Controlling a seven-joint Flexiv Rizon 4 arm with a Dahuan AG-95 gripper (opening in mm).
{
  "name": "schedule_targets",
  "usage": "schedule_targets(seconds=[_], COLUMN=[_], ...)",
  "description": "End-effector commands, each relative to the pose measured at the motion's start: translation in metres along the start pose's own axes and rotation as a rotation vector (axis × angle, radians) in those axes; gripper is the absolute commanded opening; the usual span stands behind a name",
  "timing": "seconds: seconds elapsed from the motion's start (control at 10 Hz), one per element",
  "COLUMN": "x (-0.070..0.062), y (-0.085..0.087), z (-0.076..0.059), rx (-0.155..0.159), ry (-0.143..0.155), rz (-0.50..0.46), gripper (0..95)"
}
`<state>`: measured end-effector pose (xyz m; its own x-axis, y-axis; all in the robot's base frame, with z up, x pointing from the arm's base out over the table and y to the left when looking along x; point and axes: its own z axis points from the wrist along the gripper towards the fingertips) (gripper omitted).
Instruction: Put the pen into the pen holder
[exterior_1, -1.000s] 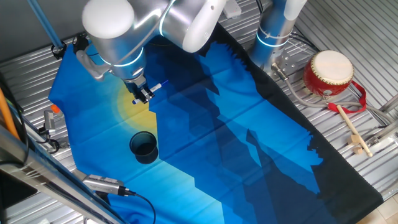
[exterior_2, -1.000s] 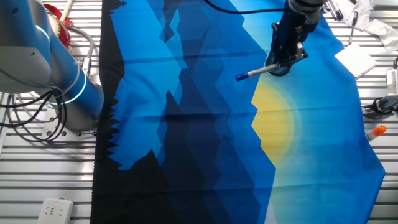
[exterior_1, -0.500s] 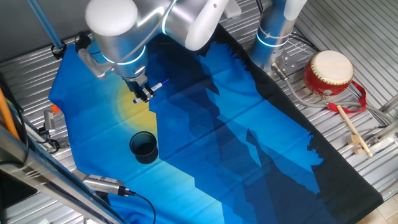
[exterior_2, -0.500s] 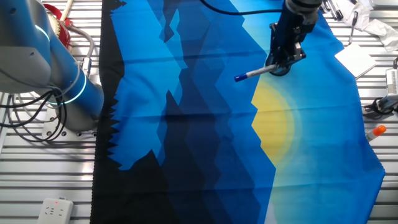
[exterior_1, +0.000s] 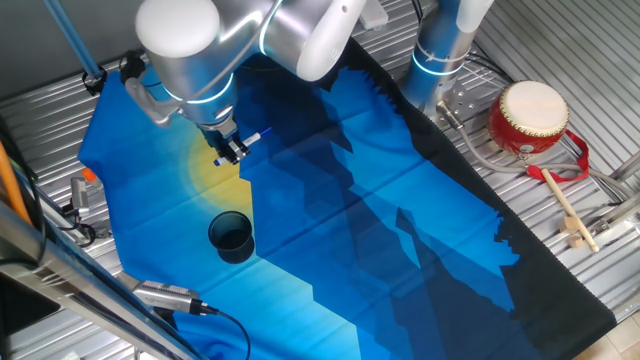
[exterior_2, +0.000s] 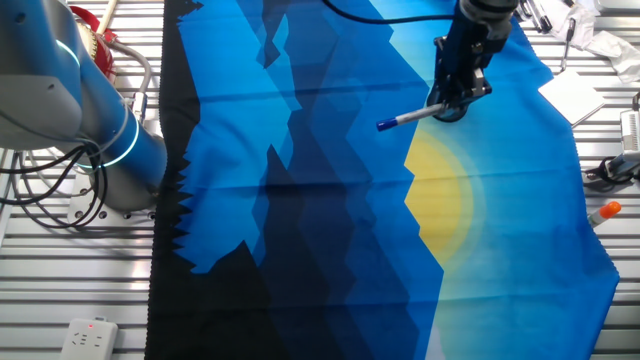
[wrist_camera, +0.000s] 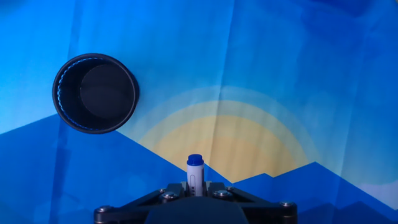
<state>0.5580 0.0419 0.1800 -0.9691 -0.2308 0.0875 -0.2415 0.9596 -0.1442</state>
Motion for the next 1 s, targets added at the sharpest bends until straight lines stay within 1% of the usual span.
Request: schedule_targets(seconds=[0.1,0.2,0.5,0.7,0.9,1.0], x=[-0.0010,-0.0010,-0.0010,-0.0010,-0.0010,-0.0010], y=[0.0001,0.0001,0.0001,0.0001,0.0001,0.0001], z=[0.0000,0.0000,0.0000,0.0000,0.0000,0.0000], rx=[0.004,0.005,-0.016,-0.021,-0.041,-0.040], ry=[0.004,0.004,0.000,-0.005,-0.009,-0.008], rz=[-0.006,-0.024,-0.043,-0.017,0.008,0.016], gripper=[0.0,0.0,0.0,0.0,0.0,0.0])
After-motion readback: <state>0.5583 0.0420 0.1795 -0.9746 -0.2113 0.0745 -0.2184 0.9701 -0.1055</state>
